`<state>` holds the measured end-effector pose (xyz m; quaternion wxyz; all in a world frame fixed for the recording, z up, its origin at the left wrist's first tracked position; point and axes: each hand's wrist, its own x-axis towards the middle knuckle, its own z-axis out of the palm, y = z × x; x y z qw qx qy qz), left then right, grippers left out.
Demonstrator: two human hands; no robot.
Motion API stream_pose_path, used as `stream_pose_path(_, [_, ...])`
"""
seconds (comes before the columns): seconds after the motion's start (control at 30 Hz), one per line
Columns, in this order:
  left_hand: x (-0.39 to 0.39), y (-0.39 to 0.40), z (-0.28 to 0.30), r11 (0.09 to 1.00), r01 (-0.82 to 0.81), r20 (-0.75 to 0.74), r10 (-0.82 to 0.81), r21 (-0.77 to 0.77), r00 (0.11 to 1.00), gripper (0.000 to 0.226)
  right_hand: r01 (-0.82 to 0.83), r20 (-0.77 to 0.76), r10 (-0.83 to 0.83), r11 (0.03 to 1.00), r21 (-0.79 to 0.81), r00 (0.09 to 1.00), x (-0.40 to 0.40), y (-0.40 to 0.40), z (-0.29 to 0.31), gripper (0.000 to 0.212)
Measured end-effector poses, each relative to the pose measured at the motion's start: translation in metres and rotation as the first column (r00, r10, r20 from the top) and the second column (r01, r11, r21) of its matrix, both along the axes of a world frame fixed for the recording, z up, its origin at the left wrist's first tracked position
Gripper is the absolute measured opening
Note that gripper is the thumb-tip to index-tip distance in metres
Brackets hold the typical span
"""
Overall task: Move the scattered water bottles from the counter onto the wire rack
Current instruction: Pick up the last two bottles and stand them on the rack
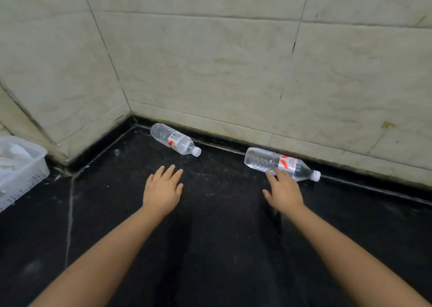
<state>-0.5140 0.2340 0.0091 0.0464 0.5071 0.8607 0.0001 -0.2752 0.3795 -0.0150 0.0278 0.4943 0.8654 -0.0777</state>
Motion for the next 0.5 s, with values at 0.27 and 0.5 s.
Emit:
stream_pose_path(0.27, [-0.123,0.097,-0.037,0.973,0.226,-0.036,-0.228,-0.053,0.973,0.055,0.258,0.111,-0.257,0.966,0.011,0.960,-0.065,0.063,-0.013,0.066])
stream_pose_path(0.5, [-0.164,0.161,-0.052,0.899,0.401,-0.080,-0.419,-0.173,0.904,0.064,0.327,0.105,-0.339,0.938,0.115,0.935,-0.078,0.084,-0.028,0.067])
